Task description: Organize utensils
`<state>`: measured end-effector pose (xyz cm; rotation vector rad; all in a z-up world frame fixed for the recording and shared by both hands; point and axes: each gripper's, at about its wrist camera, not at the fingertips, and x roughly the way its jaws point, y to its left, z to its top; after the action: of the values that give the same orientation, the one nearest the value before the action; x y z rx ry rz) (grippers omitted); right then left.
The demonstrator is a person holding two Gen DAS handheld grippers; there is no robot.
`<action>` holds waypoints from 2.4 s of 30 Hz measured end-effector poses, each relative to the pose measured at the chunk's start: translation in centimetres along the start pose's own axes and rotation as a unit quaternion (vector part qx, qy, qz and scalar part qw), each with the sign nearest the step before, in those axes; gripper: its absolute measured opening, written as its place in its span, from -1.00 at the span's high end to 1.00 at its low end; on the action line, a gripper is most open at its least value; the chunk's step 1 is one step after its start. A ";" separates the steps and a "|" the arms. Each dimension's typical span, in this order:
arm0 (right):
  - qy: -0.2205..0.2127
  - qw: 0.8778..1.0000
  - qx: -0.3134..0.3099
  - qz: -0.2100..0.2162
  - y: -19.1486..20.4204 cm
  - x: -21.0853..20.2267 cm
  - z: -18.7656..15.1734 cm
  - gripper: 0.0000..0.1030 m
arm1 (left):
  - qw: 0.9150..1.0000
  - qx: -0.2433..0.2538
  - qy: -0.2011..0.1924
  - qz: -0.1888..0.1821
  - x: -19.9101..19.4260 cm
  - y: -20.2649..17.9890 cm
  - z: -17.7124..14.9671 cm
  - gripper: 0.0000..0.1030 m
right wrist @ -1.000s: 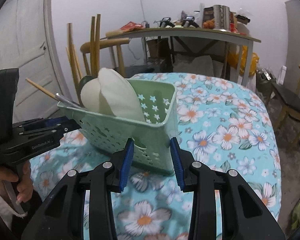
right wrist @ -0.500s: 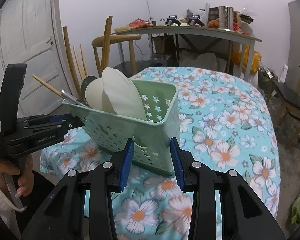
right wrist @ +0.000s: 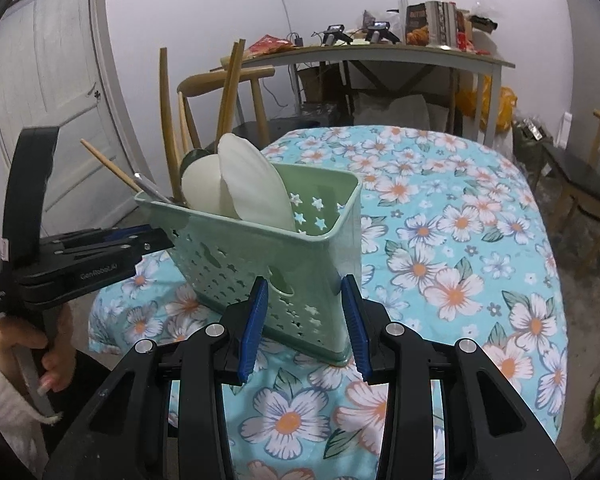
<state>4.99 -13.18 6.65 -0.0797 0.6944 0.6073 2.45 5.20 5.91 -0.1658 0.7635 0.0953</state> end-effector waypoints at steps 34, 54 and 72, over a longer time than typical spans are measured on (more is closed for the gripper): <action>-0.001 1.000 -0.002 -0.001 -0.4 1.0 -0.1 0.18 | 0.992 0.122 0.027 0.004 -1.1 -0.9 -0.3 -0.25; -0.075 0.997 -0.008 -0.015 -2.7 -1.2 -3.7 -0.41 | 0.992 0.005 -0.126 -0.027 -2.8 2.9 -6.2 -0.47; -0.131 0.987 -0.069 -0.062 -1.9 -5.8 -6.6 -0.66 | 0.980 0.088 -0.162 -0.079 -5.4 -1.6 -7.3 -0.80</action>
<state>-1.24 -19.34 4.91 -0.1674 0.3897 0.5337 -6.15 2.13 4.63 -0.0386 0.4286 -0.0948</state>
